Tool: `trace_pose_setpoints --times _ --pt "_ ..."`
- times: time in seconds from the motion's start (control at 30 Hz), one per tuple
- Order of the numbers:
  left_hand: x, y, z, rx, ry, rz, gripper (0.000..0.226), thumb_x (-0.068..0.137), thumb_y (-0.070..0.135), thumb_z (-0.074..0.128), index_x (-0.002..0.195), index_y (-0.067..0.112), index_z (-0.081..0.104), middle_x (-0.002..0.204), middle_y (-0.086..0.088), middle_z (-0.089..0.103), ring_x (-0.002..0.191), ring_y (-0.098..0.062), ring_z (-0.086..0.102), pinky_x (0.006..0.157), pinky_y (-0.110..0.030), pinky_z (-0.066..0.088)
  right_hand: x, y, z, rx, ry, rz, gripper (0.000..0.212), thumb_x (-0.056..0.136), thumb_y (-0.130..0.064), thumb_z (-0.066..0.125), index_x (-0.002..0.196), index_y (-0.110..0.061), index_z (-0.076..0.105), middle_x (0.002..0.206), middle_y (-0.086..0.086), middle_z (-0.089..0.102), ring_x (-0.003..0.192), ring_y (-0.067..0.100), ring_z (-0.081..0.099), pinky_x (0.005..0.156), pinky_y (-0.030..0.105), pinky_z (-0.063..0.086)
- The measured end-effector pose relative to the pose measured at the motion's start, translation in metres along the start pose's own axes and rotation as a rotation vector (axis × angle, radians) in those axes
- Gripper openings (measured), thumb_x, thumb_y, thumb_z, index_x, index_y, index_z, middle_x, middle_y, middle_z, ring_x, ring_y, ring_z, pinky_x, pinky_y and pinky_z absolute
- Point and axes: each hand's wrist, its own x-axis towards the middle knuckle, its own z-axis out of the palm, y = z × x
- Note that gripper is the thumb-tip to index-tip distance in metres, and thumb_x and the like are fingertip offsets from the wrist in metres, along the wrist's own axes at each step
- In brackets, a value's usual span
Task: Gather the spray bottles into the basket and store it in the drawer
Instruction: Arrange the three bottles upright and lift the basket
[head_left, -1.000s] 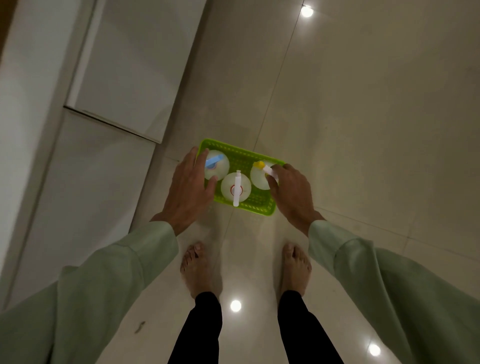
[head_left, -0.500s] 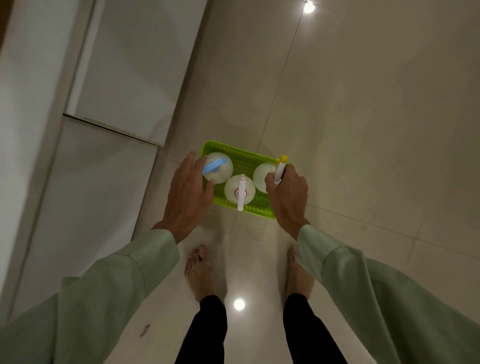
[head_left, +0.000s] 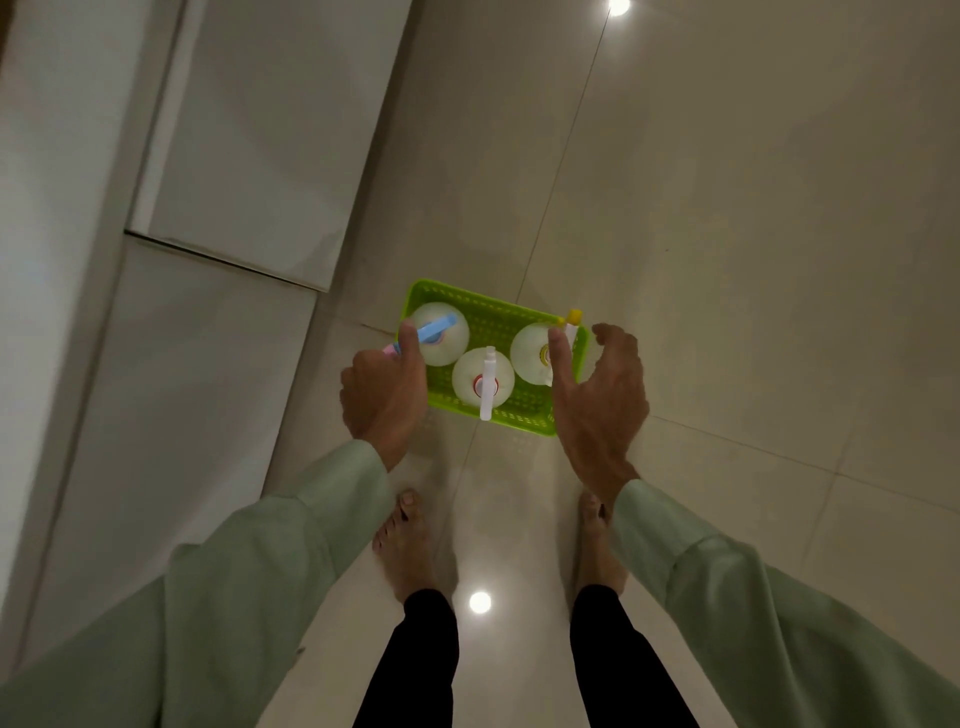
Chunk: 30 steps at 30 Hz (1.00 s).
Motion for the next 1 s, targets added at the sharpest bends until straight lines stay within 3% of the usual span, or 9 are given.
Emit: trace_pose_setpoints --times 0.07,0.17,0.27,0.33,0.4,0.57,0.67,0.77,1.0 --pt "0.002 0.006 0.006 -0.191 -0.107 -0.144 0.073 0.082 0.075 0.042 0.102 0.010 0.070 0.101 -0.018 0.072 0.089 -0.036 0.071 0.079 -0.047 0.059 -0.003 -0.003 -0.001 -0.006 0.065 -0.061 0.051 0.094 -0.062 0.050 0.118 -0.017 0.058 0.114 0.002 0.060 0.102 0.023 0.058 0.071 0.033 0.045" --pt "0.005 0.020 0.009 -0.452 -0.130 -0.287 0.053 0.078 0.068 0.062 0.086 0.015 0.063 0.092 -0.018 0.071 0.059 -0.029 0.068 0.052 -0.032 0.054 -0.011 -0.005 0.000 -0.004 0.083 -0.177 0.039 0.096 -0.047 0.056 0.115 -0.015 0.063 0.113 0.006 0.060 0.099 0.024 0.057 0.072 0.035 0.048" --pt "0.013 0.028 0.013 -0.484 -0.119 -0.288 0.038 0.069 0.047 0.075 0.080 0.013 0.063 0.074 -0.015 0.069 0.049 -0.027 0.066 0.056 -0.037 0.061 -0.023 -0.006 0.004 0.006 0.059 -0.296 0.023 0.096 -0.030 0.061 0.108 -0.011 0.069 0.104 0.009 0.065 0.090 0.026 0.061 0.066 0.036 0.050" --pt "0.015 0.033 0.014 -0.498 -0.131 -0.230 0.036 0.067 0.029 0.076 0.091 0.003 0.069 0.073 -0.015 0.070 0.046 -0.022 0.064 0.059 -0.035 0.062 -0.031 -0.011 0.007 0.035 0.016 -0.294 0.017 0.095 -0.024 0.062 0.105 -0.012 0.070 0.095 0.006 0.068 0.084 0.025 0.065 0.064 0.035 0.051" --pt "0.019 0.035 0.014 -0.471 -0.128 -0.150 0.036 0.069 0.019 0.076 0.099 0.000 0.072 0.089 -0.017 0.075 0.057 -0.023 0.070 0.064 -0.036 0.063 -0.038 -0.018 0.010 0.070 -0.051 -0.222 0.017 0.097 -0.027 0.061 0.105 -0.014 0.070 0.087 0.001 0.070 0.080 0.022 0.066 0.064 0.034 0.050" --pt "0.029 0.041 0.006 -0.035 -0.115 0.233 0.035 0.070 0.029 0.078 0.101 0.015 0.076 0.103 -0.011 0.074 0.102 -0.031 0.068 0.088 -0.045 0.055 -0.052 -0.032 0.027 0.067 -0.292 -0.041 0.040 0.099 -0.052 0.050 0.124 -0.021 0.059 0.102 -0.003 0.070 0.095 0.017 0.066 0.074 0.029 0.045" --pt "0.032 0.042 0.001 0.099 -0.075 0.421 0.033 0.078 0.031 0.073 0.106 0.014 0.075 0.097 -0.016 0.073 0.096 -0.035 0.067 0.083 -0.046 0.054 -0.055 -0.036 0.039 0.003 -0.374 0.013 0.046 0.095 -0.052 0.057 0.126 -0.018 0.055 0.114 0.001 0.067 0.103 0.022 0.064 0.077 0.033 0.048" --pt "0.034 0.041 -0.003 0.192 -0.039 0.567 0.029 0.083 0.030 0.071 0.104 0.011 0.076 0.090 -0.017 0.073 0.086 -0.033 0.067 0.072 -0.042 0.052 -0.054 -0.037 0.046 -0.019 -0.405 0.047 0.028 0.093 -0.035 0.061 0.112 -0.014 0.057 0.104 0.007 0.068 0.097 0.030 0.065 0.074 0.038 0.050" --pt "0.035 0.043 -0.005 0.323 -0.081 0.700 0.032 0.088 0.027 0.066 0.116 0.014 0.072 0.099 -0.016 0.073 0.095 -0.035 0.066 0.085 -0.049 0.051 -0.050 -0.043 0.049 0.046 -0.402 0.064 0.022 0.092 -0.020 0.057 0.109 -0.007 0.058 0.092 0.017 0.071 0.084 0.038 0.066 0.070 0.047 0.053"
